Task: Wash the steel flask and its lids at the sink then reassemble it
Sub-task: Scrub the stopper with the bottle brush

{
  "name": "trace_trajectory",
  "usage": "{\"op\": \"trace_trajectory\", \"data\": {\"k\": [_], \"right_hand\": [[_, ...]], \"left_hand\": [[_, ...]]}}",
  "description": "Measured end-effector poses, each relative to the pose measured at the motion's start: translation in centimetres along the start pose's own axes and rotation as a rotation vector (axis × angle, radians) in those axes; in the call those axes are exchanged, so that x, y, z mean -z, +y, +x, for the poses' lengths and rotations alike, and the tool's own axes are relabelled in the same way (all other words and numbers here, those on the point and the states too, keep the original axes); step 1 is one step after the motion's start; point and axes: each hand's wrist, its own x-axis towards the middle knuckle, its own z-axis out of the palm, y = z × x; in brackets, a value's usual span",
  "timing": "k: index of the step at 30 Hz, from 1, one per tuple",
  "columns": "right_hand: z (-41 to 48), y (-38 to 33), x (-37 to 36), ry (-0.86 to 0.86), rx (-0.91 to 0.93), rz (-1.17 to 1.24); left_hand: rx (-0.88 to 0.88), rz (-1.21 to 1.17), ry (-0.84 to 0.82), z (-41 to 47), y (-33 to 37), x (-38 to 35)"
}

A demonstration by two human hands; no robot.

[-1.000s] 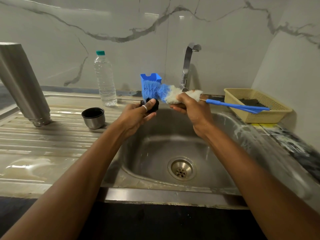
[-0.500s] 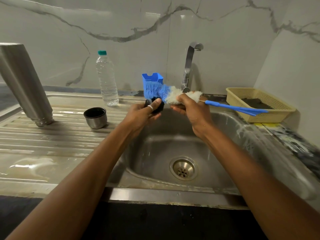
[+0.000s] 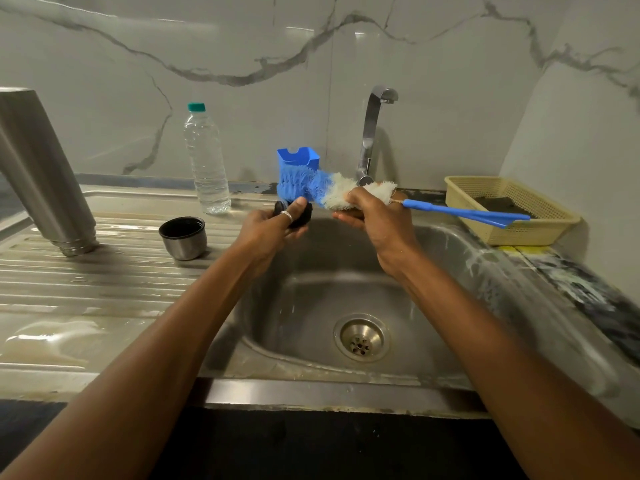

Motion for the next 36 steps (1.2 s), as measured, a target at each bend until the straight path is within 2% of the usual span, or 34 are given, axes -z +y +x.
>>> {"op": "trace_trajectory", "data": {"k": [7,11,14,19,24,29,36], "right_hand": [[0.2,-0.1,0.9,-0.006,0.007,-0.035],[0.4,0.3,0.7,0.02,0.007,-0.039],[0.3,0.1,0.6,0.012,-0.003,-0.023],[0.2,-0.4,0.7,-0.009,-0.011,-0.015],[0.2,-0.5,0.5,0.014,-0.017,0.006],[0.3,-1.0,0.9,0.021,-0.011,0.003],[0.1,-0.7,0.5,-0.006,-0.005,-0.054]], "left_hand": [[0.006,0.049,-0.011,0.1,-0.1,0.1],[0.024,-0.031,-0.041,0.0,-0.2,0.0],[0.021,-0.002,-0.105,-0.1,-0.2,-0.1],[0.028,-0.075,-0.071,-0.1,0.1,0.3],[0.011,-0.1,-0.124,-0.5,0.4,-0.7],[-0.006,-0.191,-0.048,-0.3,0.5,-0.4],[0.014,-0.182,-0.051,-0.3,0.5,-0.2]]}}
